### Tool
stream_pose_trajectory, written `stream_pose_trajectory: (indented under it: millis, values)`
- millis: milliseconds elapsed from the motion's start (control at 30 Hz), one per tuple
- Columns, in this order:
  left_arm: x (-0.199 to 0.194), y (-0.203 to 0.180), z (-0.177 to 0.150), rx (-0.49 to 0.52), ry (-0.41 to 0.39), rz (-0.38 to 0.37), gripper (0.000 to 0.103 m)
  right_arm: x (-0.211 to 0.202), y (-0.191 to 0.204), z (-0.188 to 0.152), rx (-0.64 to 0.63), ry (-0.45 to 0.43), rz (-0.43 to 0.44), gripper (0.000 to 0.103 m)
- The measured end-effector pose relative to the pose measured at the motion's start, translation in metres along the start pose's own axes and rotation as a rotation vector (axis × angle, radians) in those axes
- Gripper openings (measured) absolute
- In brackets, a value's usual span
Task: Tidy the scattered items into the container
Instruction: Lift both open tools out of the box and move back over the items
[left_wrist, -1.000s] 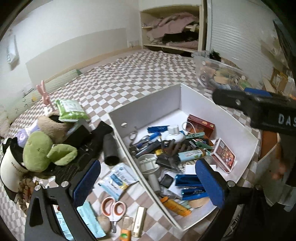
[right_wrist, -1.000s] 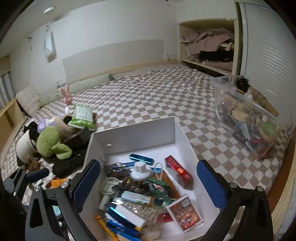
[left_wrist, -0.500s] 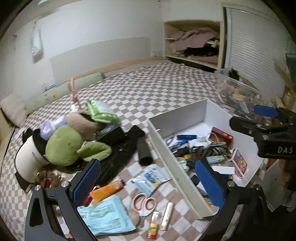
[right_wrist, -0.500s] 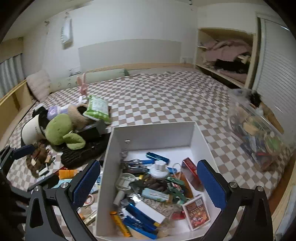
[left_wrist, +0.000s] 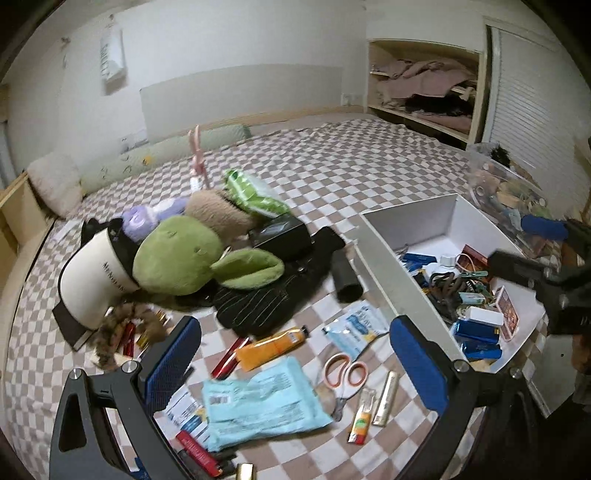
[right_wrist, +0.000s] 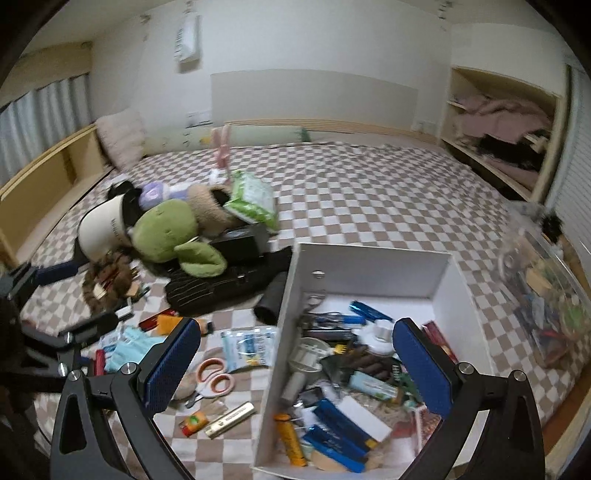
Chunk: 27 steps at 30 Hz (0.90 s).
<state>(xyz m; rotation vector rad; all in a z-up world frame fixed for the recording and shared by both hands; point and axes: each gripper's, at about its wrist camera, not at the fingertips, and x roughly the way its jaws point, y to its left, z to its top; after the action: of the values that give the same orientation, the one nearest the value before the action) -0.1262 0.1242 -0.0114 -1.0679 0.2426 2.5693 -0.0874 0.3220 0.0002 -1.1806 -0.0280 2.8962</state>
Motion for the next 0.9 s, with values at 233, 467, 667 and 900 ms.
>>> stream_pose_trajectory:
  millis: [233,467,667,900]
  values:
    - [-0.022,0.033,-0.008,0.009,-0.004,0.036,0.103,0.017,0.04,-0.002,-0.077,0.08,0.106,0.103]
    - [-0.025,0.065,-0.03,-0.012,0.036,0.022,0.103,0.033,0.074,-0.006,-0.15,0.142,0.183,0.103]
    - [-0.02,0.09,-0.056,-0.039,0.094,0.027,0.103,0.052,0.106,-0.019,-0.267,0.218,0.214,0.103]
    - [-0.014,0.105,-0.08,-0.027,0.146,0.015,0.103,0.08,0.134,-0.044,-0.401,0.315,0.215,0.103]
